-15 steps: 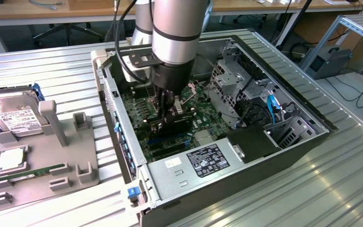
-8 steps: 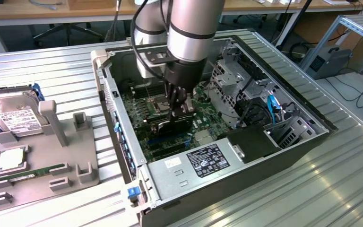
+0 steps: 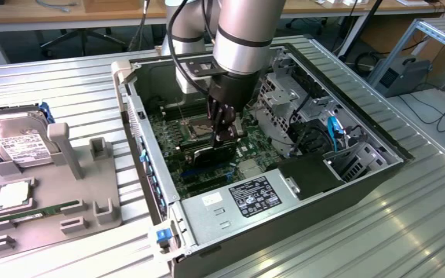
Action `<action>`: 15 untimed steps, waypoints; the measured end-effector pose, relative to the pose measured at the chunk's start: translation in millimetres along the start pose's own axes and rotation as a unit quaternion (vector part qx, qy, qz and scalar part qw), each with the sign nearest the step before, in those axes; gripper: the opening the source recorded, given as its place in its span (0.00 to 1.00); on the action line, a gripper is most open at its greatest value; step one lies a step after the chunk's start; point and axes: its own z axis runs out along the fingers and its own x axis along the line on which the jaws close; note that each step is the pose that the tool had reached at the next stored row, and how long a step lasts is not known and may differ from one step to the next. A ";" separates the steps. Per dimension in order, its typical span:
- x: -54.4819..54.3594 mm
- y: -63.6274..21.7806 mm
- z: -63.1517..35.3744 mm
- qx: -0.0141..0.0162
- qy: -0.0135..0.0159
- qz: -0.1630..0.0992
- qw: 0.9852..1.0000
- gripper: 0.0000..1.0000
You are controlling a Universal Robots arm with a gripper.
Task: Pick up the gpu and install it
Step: 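Insert the gpu into the slot, then press down on the gpu until it lock into place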
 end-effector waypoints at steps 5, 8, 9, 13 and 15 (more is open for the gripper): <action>0.0 0.0 0.0 0.000 0.000 0.000 1.000 0.11; 0.0 9.9 1.4 0.000 0.000 0.000 1.000 0.11; -0.2 13.6 1.8 0.000 0.000 0.000 1.000 0.11; -1.3 24.0 3.6 0.000 0.000 0.000 1.000 0.11; -2.8 28.1 4.2 0.000 0.000 0.000 1.000 0.11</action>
